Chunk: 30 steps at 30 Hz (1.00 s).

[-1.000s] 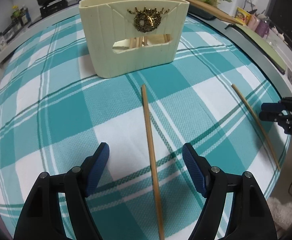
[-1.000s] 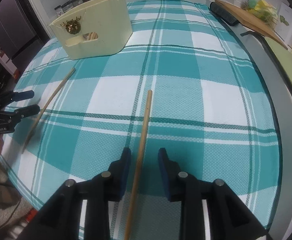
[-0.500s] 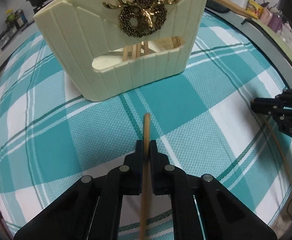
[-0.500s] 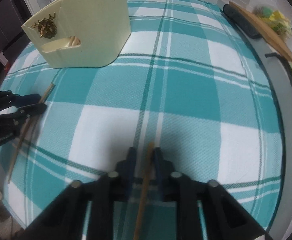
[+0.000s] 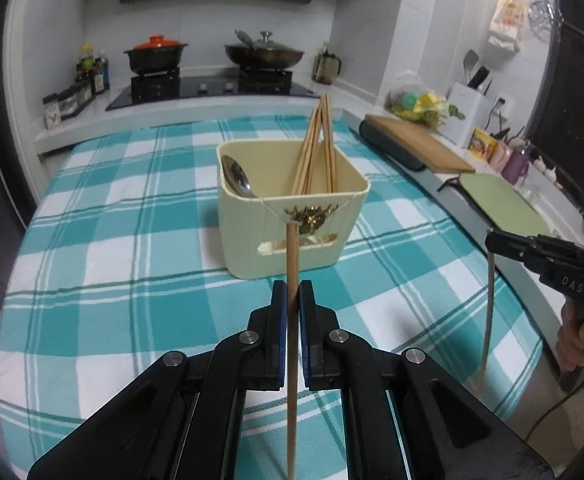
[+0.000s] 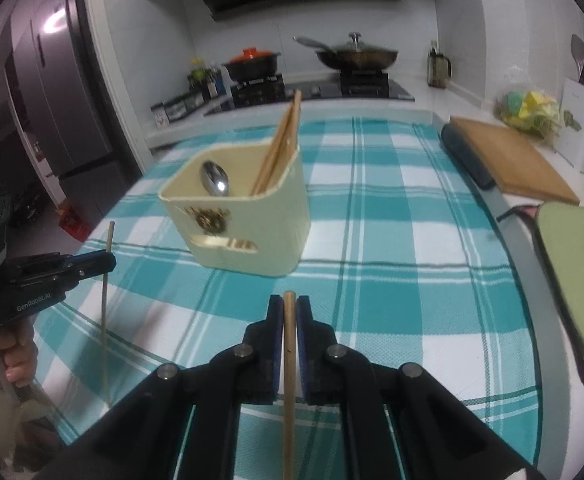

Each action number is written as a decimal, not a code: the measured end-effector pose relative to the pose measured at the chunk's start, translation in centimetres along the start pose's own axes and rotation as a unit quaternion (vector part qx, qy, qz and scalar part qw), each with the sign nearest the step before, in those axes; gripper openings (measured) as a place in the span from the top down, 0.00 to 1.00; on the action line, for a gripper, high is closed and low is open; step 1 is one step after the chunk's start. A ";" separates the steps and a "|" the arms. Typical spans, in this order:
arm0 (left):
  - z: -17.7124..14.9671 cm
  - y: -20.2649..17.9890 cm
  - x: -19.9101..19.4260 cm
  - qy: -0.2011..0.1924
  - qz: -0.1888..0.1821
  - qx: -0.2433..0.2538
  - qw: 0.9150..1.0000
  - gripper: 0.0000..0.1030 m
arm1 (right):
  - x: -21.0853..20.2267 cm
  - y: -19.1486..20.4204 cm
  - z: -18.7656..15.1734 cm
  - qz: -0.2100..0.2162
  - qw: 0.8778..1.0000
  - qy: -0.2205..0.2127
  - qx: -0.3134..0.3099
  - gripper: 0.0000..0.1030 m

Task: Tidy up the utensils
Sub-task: 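Lift both chopsticks and carry them toward the cream holder with both grippers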

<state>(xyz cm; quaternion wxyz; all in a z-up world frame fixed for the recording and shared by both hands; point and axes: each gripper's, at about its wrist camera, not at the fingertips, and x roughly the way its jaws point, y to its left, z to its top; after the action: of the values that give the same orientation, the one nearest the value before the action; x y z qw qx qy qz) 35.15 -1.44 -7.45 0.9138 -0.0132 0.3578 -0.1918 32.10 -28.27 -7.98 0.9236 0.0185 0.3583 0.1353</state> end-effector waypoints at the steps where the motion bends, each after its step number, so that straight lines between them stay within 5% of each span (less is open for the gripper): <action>1: -0.1 0.0 -1.1 -0.010 -0.002 -0.002 1.000 0.96 | -1.3 0.6 0.1 0.001 1.000 -0.018 -0.005 0.93; 12: -1.8 -1.4 -8.8 -0.091 -0.002 -0.009 0.996 0.96 | -9.7 5.2 -0.8 -0.008 0.988 -0.148 -0.043 0.94; 30: -3.2 -3.8 -12.1 -0.117 0.050 0.004 0.992 0.96 | -14.7 7.3 -1.6 0.009 0.982 -0.187 -0.038 0.94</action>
<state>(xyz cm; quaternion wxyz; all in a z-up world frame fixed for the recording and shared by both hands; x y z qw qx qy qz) 23.63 -0.24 -1.34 0.9578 -0.0139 0.2482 -0.1445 18.92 -25.23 1.47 0.9730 0.0121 0.1738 0.1514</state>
